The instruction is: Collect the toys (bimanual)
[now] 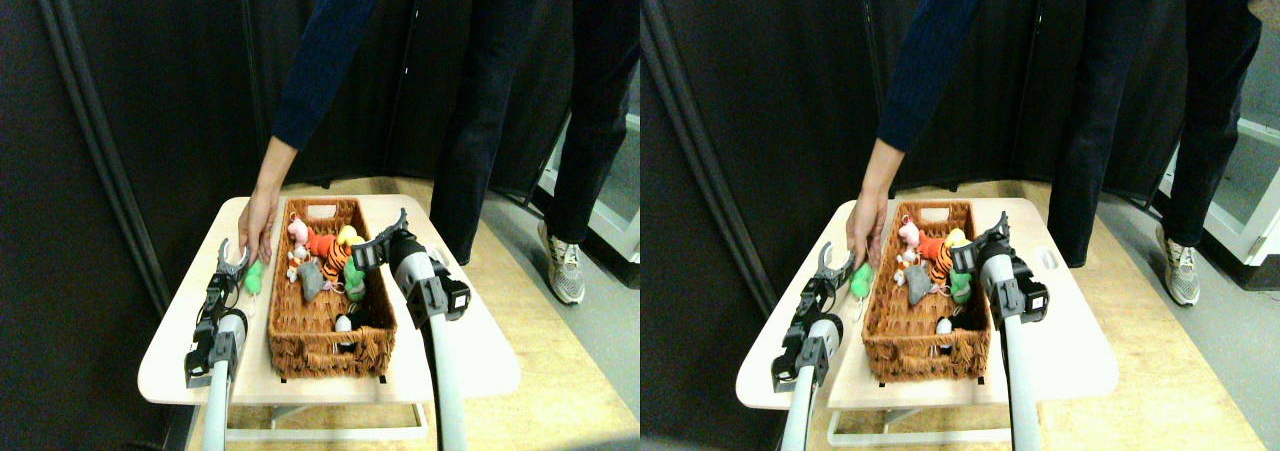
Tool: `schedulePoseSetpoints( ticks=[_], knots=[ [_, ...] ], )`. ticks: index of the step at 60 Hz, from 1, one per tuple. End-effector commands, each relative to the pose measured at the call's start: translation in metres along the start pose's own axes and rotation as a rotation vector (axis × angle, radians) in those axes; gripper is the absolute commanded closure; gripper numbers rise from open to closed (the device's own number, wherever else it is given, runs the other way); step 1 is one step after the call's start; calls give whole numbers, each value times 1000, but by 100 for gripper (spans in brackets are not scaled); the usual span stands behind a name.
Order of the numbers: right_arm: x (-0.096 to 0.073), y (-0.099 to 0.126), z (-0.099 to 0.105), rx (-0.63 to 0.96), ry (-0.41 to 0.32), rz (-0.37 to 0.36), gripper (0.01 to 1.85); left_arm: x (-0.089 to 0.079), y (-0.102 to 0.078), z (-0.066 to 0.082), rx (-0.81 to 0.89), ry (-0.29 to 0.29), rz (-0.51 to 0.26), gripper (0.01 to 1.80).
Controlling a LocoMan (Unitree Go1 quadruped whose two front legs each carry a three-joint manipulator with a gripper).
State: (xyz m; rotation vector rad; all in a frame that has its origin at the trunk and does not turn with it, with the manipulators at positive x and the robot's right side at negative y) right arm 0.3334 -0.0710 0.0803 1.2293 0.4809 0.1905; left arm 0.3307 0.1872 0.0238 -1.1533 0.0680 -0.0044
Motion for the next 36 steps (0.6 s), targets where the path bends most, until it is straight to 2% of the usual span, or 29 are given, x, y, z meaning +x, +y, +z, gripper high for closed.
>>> schedulePoseSetpoints(
  ticks=[1,6,16,25,28,36],
  knots=[
    [2,3,6,-22,-5,47,65,2,-7,0,4,0,-20,147],
    [4,2,9,-20,-12,46,65,3,-7,0,26,9,-17,144],
    [5,-1,12,-5,-53,49,76,3,-13,0,26,17,-7,137],
    [6,-4,14,-10,-62,49,80,5,-18,0,43,56,-7,132],
    [6,-5,14,-9,-66,48,82,6,-19,-1,43,74,-7,128],
    [8,-4,13,-3,-74,54,83,12,-17,-6,27,78,3,125]
  ],
)
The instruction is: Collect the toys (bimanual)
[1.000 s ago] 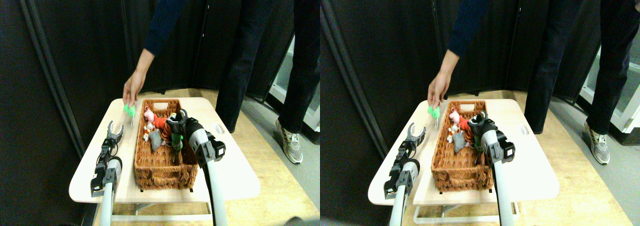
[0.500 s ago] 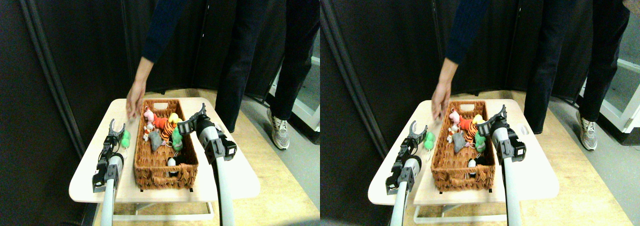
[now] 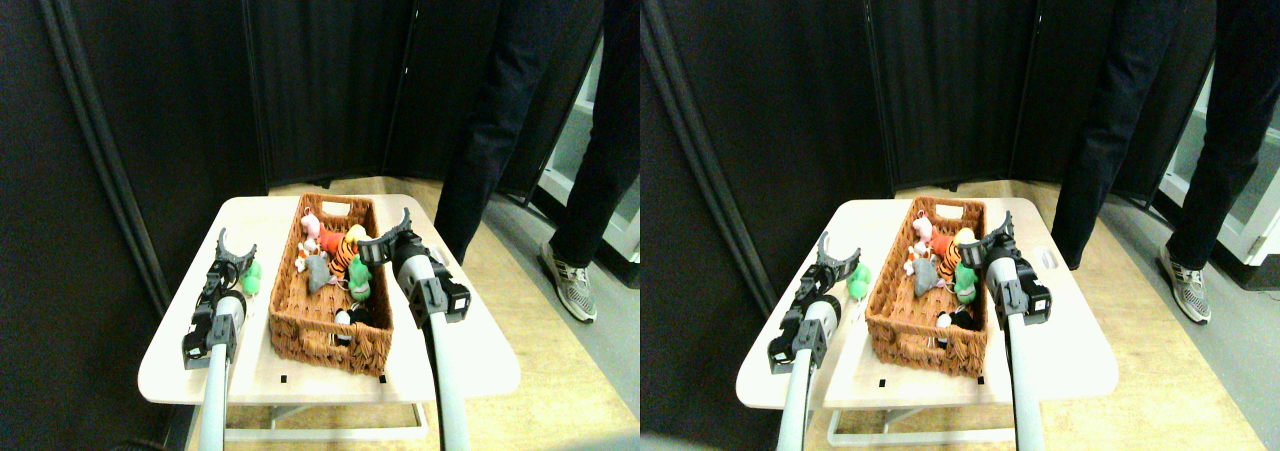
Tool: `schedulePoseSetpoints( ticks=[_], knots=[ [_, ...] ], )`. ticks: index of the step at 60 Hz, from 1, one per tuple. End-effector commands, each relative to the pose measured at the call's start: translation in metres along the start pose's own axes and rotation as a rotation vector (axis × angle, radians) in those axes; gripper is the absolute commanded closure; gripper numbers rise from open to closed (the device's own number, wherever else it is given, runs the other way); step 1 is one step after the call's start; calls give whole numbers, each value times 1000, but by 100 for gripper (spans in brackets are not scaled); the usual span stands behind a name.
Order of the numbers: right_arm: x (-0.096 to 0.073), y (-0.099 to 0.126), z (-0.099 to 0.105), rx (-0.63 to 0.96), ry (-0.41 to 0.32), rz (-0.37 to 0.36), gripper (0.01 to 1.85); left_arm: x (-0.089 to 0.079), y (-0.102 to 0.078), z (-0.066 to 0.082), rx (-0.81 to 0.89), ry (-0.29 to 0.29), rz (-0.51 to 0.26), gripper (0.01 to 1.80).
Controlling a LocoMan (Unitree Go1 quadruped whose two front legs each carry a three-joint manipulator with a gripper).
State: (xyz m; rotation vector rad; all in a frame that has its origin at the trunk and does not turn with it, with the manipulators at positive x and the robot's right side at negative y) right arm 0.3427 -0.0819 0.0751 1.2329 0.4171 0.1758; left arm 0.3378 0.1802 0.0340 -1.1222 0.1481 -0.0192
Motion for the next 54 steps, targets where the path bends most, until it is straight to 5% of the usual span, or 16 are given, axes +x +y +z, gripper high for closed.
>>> schedulePoseSetpoints(
  ticks=[1,32,54],
  knots=[
    [2,3,1,2,-18,31,82,5,-4,-4,-5,6,-27,125],
    [2,6,1,-7,-50,31,76,20,7,-22,-146,10,-8,128],
    [2,7,2,-2,-56,34,76,17,31,-29,-161,-44,22,124]
  ],
)
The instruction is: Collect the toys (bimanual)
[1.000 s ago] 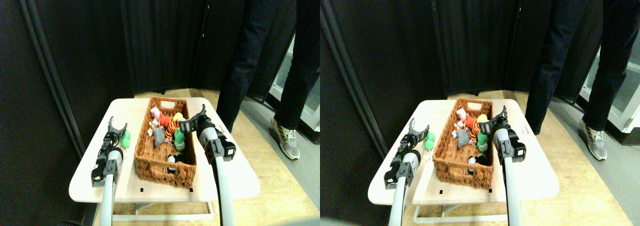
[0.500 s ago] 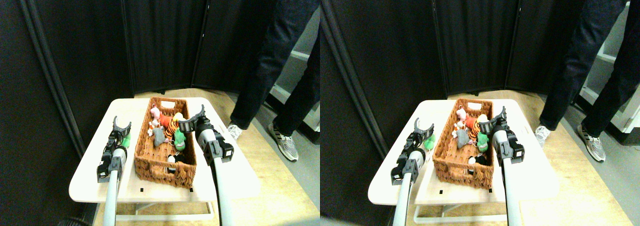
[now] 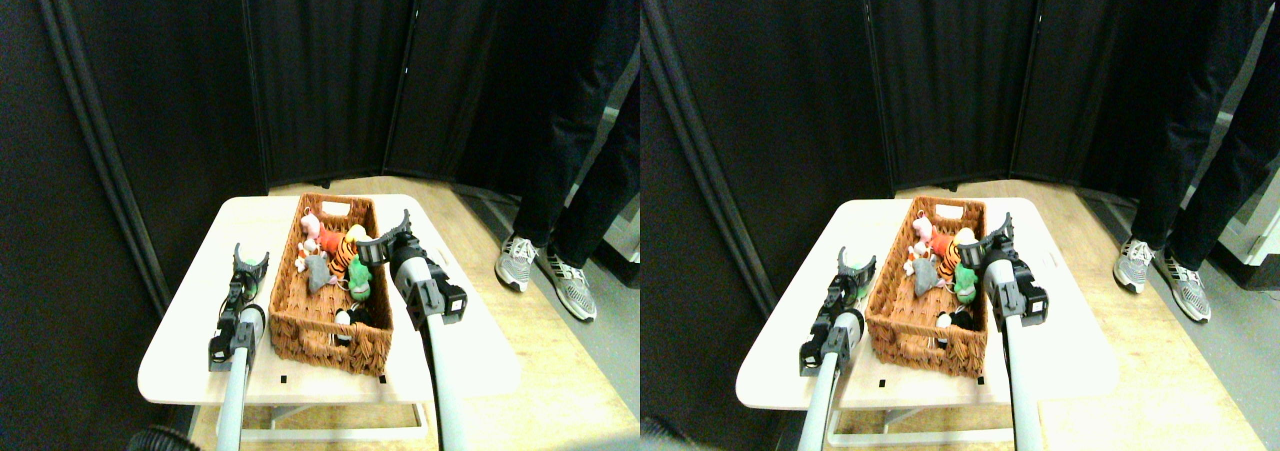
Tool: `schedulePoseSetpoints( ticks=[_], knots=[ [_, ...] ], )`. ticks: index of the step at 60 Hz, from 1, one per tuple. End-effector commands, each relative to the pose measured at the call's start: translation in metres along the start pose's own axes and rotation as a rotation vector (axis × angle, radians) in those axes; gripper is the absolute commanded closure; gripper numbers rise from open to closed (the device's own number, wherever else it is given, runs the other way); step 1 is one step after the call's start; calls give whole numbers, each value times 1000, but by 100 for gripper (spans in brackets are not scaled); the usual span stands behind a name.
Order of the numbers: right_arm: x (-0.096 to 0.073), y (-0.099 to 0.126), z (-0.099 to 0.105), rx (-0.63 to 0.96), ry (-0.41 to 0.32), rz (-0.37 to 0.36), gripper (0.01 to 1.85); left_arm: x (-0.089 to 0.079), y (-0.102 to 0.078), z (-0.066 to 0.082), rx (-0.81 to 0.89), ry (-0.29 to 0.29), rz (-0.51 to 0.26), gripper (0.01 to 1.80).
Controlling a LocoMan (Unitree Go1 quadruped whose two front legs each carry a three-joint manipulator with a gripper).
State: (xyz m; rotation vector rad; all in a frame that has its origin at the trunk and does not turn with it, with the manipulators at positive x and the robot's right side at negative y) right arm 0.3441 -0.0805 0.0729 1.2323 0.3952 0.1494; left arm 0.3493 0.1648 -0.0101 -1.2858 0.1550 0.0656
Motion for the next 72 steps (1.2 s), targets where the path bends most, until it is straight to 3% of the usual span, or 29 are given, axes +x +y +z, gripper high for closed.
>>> schedulePoseSetpoints(
  ticks=[1,7,25,32,41,44,58,67,72],
  knots=[
    [0,8,3,-2,-25,42,76,0,-1,2,7,-7,-38,124],
    [1,8,2,2,-18,39,77,-2,6,1,10,-38,-35,121],
    [3,9,1,6,-24,42,75,-6,19,1,-7,-41,13,117],
    [3,10,0,10,-21,36,79,-6,25,0,-2,-73,21,118],
    [4,11,-1,12,-28,47,77,-5,26,-3,25,-120,13,144],
    [4,11,-2,22,-35,56,78,-2,25,0,72,-136,-31,180],
    [3,12,-1,34,-52,57,78,-2,20,5,66,-184,-27,180],
    [1,11,-1,33,-61,64,78,-2,18,5,74,-176,-27,180],
    [0,11,0,37,-74,69,78,-7,5,8,66,-162,-33,180]
  ],
)
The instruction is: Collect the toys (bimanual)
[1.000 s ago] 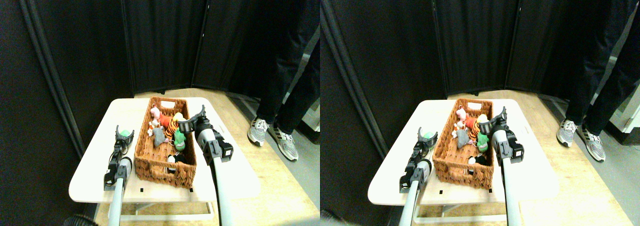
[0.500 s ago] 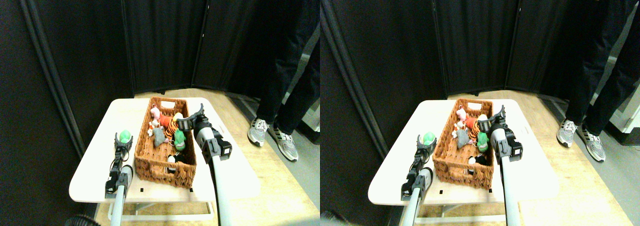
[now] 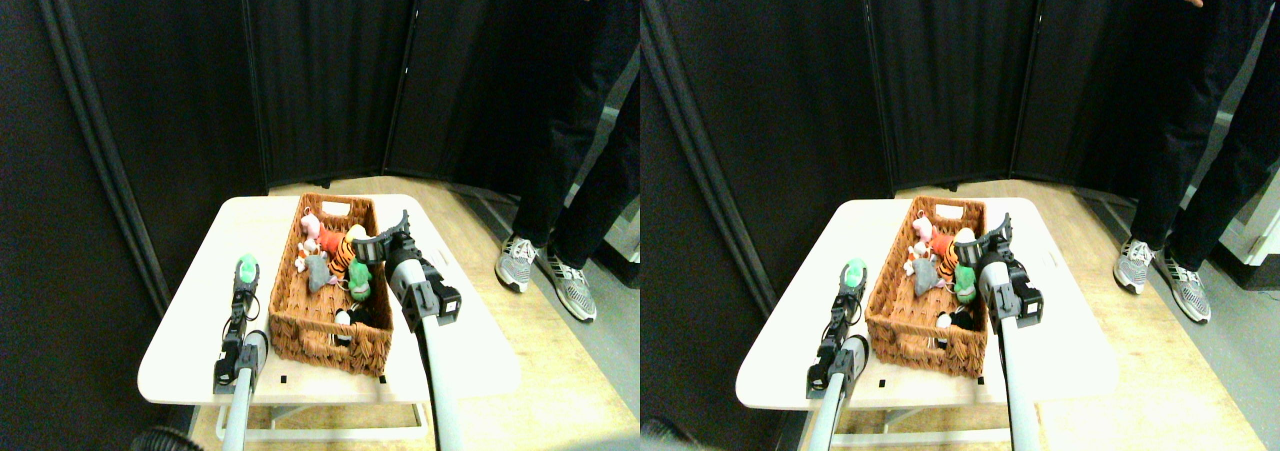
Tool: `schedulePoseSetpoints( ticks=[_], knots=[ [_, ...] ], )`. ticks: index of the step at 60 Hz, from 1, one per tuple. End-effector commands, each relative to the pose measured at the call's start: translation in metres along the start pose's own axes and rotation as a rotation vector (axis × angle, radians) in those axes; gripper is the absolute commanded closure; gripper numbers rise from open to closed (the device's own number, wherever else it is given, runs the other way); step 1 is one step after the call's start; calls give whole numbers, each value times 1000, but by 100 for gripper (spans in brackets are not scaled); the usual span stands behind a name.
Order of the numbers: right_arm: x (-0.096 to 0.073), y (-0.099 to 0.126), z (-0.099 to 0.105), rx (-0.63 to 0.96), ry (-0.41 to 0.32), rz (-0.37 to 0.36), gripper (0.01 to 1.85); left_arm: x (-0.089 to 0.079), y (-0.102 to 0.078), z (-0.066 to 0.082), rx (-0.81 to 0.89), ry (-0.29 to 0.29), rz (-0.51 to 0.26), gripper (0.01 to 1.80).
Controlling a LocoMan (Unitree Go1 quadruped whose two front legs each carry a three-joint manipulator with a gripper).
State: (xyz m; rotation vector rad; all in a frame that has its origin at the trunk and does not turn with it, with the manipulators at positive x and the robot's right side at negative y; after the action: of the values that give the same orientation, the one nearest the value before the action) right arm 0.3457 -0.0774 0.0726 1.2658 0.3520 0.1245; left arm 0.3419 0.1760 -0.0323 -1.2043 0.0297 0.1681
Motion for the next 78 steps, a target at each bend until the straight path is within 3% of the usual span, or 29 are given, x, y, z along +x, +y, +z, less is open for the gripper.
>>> schedulePoseSetpoints(
  ticks=[1,7,15,35,51,78],
  knots=[
    [-2,10,2,9,-27,58,79,-2,-23,8,-9,1,-50,180],
    [-4,9,4,10,-26,64,75,-3,-38,15,-9,45,-86,180],
    [-1,3,10,-1,-47,60,82,-1,-61,22,-8,120,-131,180],
    [6,-9,21,6,-100,16,78,-3,-110,13,1,204,-139,180],
    [12,-13,31,-7,-148,12,73,-10,-149,-15,-50,309,-142,180],
    [16,-19,44,3,-205,8,77,-16,-178,-61,-75,406,-142,180]
  ],
)
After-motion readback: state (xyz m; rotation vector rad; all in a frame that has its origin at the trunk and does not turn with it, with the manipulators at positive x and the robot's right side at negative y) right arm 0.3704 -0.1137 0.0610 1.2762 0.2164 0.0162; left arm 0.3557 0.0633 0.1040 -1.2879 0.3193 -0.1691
